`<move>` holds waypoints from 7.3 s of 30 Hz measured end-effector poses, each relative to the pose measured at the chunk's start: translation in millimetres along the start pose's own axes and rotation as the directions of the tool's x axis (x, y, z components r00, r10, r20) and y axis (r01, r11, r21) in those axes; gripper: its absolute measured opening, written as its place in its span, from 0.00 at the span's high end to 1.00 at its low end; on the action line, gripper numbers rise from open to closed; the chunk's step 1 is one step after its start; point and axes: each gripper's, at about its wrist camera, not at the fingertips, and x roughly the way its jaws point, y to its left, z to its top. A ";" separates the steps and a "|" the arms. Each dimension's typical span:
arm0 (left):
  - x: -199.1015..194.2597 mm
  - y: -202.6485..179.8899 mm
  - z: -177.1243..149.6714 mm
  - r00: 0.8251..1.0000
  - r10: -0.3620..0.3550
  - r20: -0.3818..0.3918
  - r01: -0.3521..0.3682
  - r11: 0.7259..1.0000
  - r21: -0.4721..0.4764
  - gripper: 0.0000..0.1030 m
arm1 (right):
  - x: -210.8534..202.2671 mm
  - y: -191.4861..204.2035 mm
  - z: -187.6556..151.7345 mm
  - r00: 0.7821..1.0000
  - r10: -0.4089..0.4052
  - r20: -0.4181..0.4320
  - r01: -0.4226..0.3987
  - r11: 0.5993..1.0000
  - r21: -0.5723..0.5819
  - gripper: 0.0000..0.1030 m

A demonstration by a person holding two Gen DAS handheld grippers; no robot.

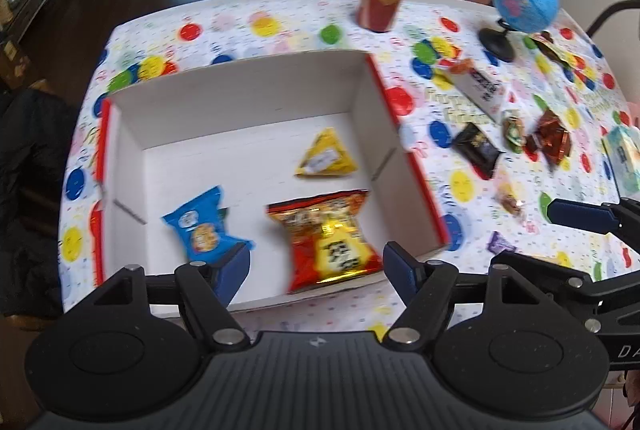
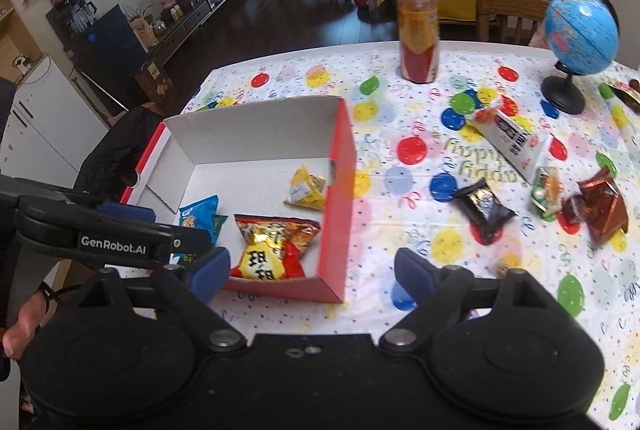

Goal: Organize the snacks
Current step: 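Withdraw both grippers from the box toward the remaining snacks, then grasp the black candy with the left gripper while the right grasps the wooden stick, then carry the black candy and wooden stick into the box and open both grippers, then withdraw both grippers from the box back over the snacks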

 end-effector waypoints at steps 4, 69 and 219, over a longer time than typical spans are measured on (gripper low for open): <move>0.2 -25.5 0.9 1.000 -0.020 0.015 0.019 0.999 0.035 0.20 | -11.5 -19.5 -6.6 1.000 -0.012 0.001 0.012 1.000 0.019 0.12; 239.2 -196.4 106.3 0.963 0.011 -0.269 -0.079 0.967 -0.241 0.12 | 59.4 -184.3 -86.3 0.939 -0.137 -0.315 0.036 0.951 -0.308 0.82; 9.4 -10.0 -5.0 0.998 -0.067 -0.019 0.067 0.998 0.001 0.01 | 1.1 -1.1 -32.7 0.999 -0.040 -0.029 0.043 0.995 0.087 0.00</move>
